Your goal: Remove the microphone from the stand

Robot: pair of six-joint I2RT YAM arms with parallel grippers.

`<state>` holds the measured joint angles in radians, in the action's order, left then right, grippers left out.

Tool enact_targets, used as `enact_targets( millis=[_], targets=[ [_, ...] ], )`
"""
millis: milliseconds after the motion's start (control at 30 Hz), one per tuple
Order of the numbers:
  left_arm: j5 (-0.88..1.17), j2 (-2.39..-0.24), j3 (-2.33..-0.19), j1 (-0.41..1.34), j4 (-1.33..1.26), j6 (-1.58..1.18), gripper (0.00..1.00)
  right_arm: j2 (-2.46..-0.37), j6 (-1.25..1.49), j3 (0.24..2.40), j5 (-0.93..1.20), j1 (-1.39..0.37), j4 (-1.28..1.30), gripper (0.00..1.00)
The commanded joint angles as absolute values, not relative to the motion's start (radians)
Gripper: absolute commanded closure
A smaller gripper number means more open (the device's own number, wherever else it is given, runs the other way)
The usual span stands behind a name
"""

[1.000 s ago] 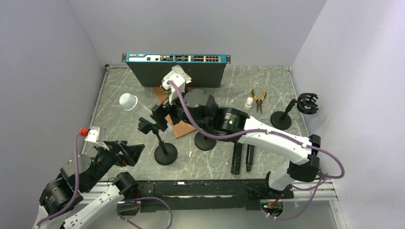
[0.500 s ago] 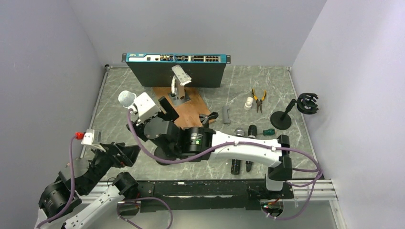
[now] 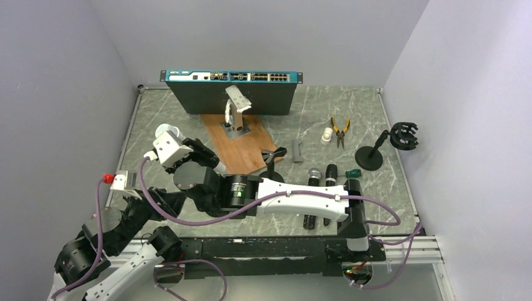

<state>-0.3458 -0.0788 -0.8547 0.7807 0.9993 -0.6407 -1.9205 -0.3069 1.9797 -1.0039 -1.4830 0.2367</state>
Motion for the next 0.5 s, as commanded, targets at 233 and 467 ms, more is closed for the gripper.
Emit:
enact_targets(
  millis=[233, 467],
  targets=[
    [-0.164, -0.081, -0.806, 0.782, 0.821, -0.520, 0.01, -1.699, -0.250, 1.780, -0.388, -1.350, 0.212, 0.86],
    [-0.121, -0.122, -0.861, 0.782, 0.778, -0.371, 0.01, -1.586, -0.215, 1.639, 0.007, -1.228, 0.170, 1.00]
  ],
)
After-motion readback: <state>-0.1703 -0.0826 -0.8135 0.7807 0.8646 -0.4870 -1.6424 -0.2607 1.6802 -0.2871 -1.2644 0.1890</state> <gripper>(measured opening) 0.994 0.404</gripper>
